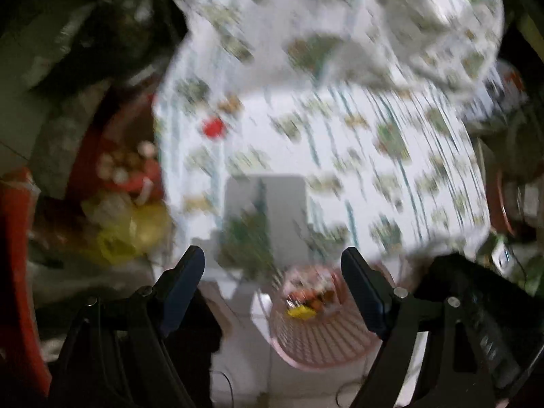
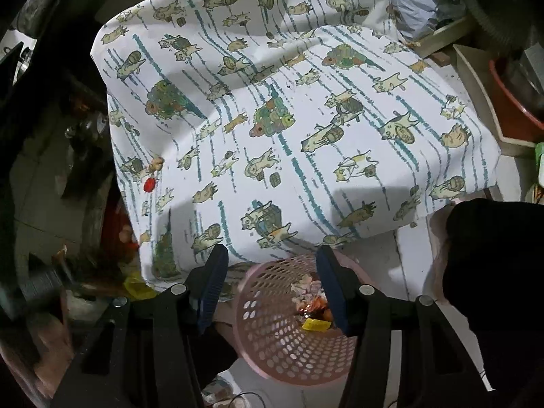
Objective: Collect trash
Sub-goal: 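Grasp the red bottle cap on the cloth with the left gripper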
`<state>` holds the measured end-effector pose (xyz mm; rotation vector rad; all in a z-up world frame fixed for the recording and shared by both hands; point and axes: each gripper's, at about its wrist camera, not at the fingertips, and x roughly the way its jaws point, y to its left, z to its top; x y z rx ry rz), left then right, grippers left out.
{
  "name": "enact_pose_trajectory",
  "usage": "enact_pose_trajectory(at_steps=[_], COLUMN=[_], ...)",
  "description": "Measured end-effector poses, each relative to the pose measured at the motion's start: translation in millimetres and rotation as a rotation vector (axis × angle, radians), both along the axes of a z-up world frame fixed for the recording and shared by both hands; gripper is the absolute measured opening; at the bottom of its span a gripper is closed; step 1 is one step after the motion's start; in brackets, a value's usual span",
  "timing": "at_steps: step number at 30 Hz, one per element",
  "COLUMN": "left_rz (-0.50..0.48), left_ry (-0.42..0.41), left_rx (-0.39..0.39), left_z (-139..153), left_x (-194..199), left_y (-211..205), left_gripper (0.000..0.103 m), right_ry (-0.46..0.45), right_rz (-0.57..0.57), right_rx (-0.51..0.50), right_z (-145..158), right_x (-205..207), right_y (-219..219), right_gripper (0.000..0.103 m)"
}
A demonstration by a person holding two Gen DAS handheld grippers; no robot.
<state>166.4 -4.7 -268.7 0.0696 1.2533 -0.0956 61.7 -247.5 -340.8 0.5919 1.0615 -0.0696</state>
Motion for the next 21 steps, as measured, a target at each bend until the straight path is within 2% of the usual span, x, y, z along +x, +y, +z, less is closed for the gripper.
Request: enact_pose_trajectory(at_steps=[5,7,9,14,17,21], left_rz=[0.037,0.062,0.091,0.132,0.142,0.114], left_ry=[-0.039,-0.032,-0.019,0.015,0.022,-0.021], left_rx=[-0.031,-0.06,-0.096,-0.129,-0.149,-0.095], left_z=[11.4,6.8,-2.3,-36.1,-55.4,-65.5], left_x=[55.0,79.3,100.9,136.7,146.9,156.5], left_y=[28.8,41.4,53.3,72.6,78.5,72.4], left_gripper=[0.077,0.07,0.056,0.041,0.041,0.043], right_ry=[0.012,0.012,0.007,-0.007,-0.008,0.013], right_rz=[-0.063,-0.066,-0.056,-0.015,-0.002,0.01], right_rx=[-0.118,-0.116,-0.101,-0.163,-0.171,-0.162], right_z=[0.5,-0.1,-0.6,2.1,1.5,-5.4], right_x=[-1.7,-1.0,0.3,3.4,6.0,11.3], right_y=[-4.6,-7.0,-7.0,2.0,5.7,8.1], right_gripper=[0.057,0.057,0.057,0.051,0.051,0.051])
